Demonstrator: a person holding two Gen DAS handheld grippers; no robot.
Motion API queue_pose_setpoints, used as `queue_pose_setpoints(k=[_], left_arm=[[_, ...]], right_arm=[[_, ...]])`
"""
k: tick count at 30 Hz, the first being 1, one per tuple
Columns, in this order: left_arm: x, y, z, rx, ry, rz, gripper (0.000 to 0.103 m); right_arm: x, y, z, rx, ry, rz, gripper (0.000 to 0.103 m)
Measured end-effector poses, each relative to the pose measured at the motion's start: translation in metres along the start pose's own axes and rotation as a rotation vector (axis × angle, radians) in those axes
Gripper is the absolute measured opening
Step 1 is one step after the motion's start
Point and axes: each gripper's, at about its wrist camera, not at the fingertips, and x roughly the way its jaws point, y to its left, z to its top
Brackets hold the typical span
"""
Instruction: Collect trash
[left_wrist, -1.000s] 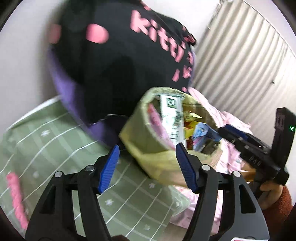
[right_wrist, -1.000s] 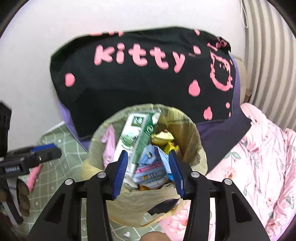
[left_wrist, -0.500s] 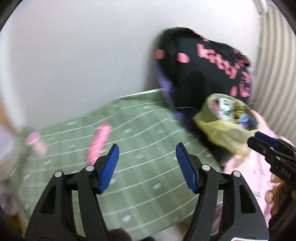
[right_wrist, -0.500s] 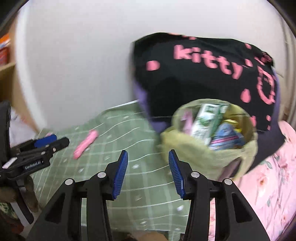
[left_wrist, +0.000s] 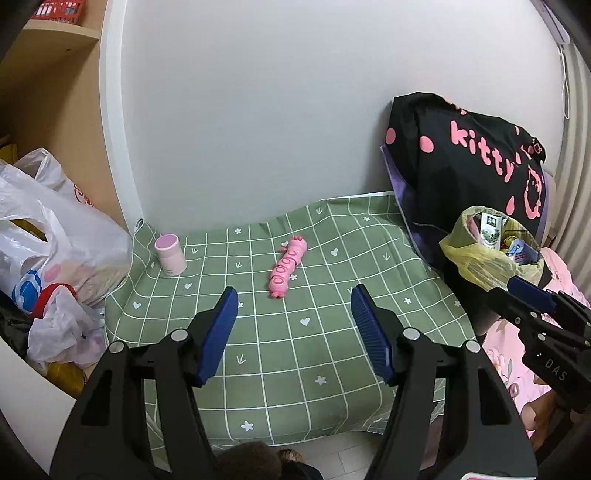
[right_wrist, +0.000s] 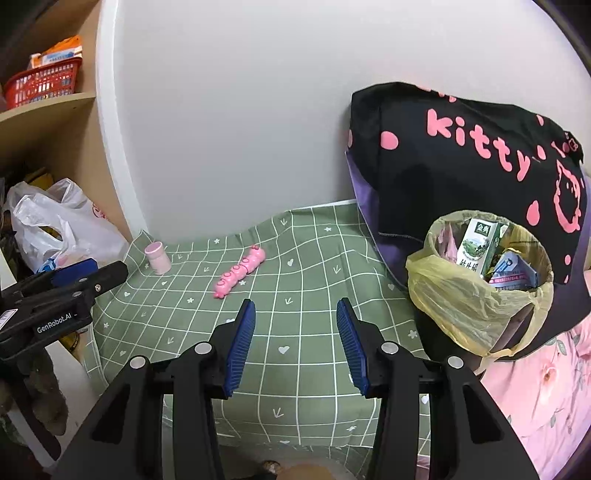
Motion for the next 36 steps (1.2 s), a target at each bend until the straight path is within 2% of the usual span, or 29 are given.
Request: queue_pose_setpoints(k=[16, 36], left_arm=[[0.001, -0.021, -0.005, 0.03, 0.028, -0.076, 0.06], [0.0, -0.028, -0.007, 0.036, 0.029, -0.101, 0.06]], right_arm=[[-0.012, -0.009, -0.008, 0.011, -0.003, -0.036, 0.043], [-0.018, -0.018, -0.012, 0.026, -0.008, -0.052, 0.043]])
